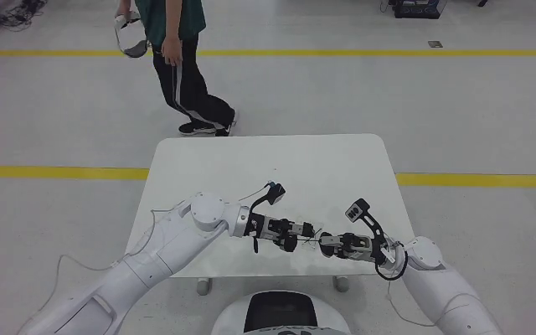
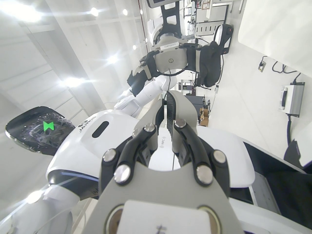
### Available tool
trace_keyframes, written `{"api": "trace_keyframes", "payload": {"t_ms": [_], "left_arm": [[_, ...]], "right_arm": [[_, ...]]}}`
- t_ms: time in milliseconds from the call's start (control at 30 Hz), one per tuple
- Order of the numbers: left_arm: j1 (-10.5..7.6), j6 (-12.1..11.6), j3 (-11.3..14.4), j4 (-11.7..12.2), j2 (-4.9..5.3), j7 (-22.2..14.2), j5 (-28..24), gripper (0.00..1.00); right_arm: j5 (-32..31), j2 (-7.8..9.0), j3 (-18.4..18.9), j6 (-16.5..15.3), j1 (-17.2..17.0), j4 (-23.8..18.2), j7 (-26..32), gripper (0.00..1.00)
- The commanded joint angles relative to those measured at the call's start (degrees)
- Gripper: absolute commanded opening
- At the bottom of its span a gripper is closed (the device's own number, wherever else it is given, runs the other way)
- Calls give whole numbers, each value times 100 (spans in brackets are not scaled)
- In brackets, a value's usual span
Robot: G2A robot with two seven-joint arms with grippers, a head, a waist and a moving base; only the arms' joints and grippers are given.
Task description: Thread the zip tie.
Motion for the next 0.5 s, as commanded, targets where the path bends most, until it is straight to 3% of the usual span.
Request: {"api": "trace_keyframes", "payload": {"t_ms": [0, 333, 467], "left_arm": [[8, 23, -19, 0, 9, -13, -13, 100], [-4, -57, -7, 83, -5, -136, -158, 100], [-45, -93, 19, 162, -27, -176, -200, 82]], "right_arm": [[-6, 2, 6, 3, 3, -21, 37, 0], [51, -48, -99, -27, 129, 114, -36, 0], [45, -75, -174, -35, 187, 179, -55, 0]]}}
